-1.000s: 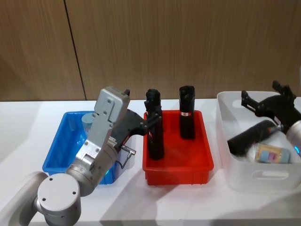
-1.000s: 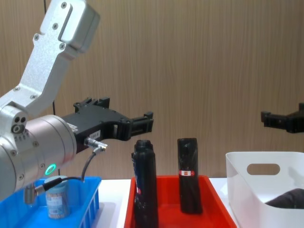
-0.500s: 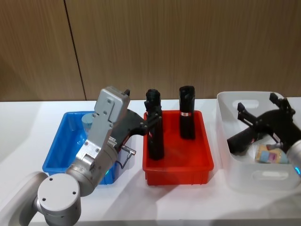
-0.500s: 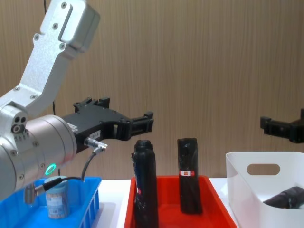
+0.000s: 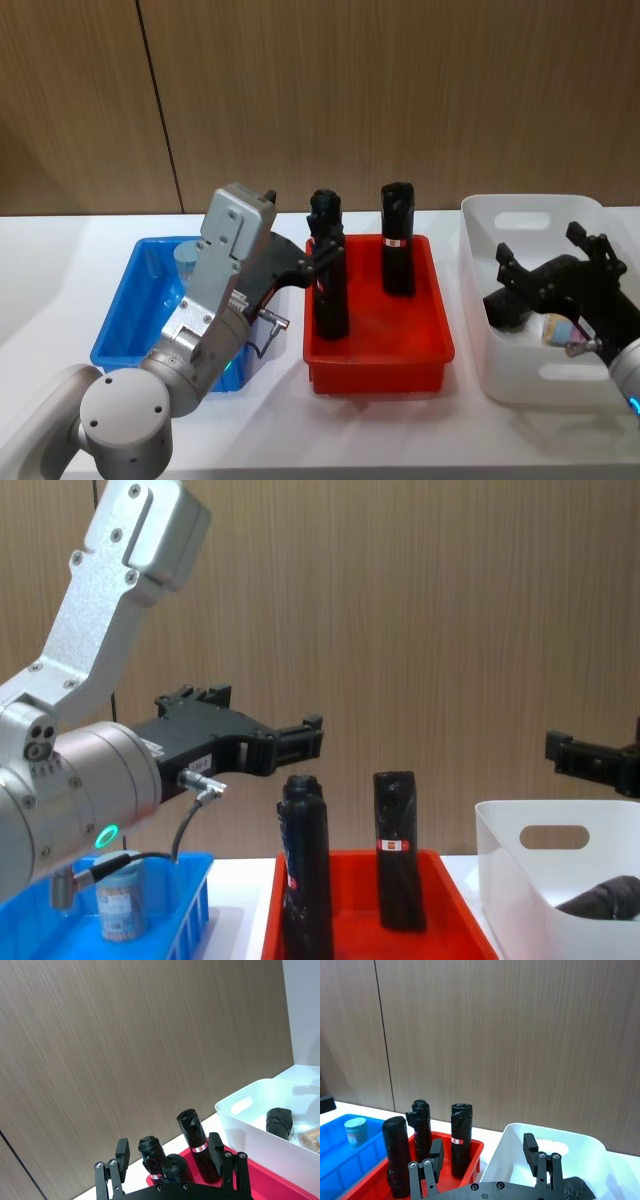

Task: Pick the cotton swabs from the blue box and place them into the white box.

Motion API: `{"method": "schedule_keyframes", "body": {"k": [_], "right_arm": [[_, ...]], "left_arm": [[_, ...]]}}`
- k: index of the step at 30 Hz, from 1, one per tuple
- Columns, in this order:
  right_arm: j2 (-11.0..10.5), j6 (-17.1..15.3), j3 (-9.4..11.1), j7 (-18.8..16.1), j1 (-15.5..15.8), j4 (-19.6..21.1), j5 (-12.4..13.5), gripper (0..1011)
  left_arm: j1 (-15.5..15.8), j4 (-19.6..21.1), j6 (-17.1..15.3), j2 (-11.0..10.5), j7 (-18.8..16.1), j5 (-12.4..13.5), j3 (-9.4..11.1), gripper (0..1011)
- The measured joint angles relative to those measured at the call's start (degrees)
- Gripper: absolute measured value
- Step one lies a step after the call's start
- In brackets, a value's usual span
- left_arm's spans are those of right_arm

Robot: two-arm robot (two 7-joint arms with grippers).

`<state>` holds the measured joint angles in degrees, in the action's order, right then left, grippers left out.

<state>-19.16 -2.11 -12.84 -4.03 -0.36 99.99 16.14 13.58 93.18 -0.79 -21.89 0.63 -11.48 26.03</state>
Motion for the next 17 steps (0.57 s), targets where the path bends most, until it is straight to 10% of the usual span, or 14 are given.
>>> {"method": "schedule_keyframes", "body": {"k": [17], "right_arm": [[-0.2, 0.2, -0.1, 0.3, 1.2, 1.2, 0.4, 1001]], "left_arm": [[0.0, 0.0, 0.0, 0.0, 0.0, 0.0, 0.0, 1003]]}}
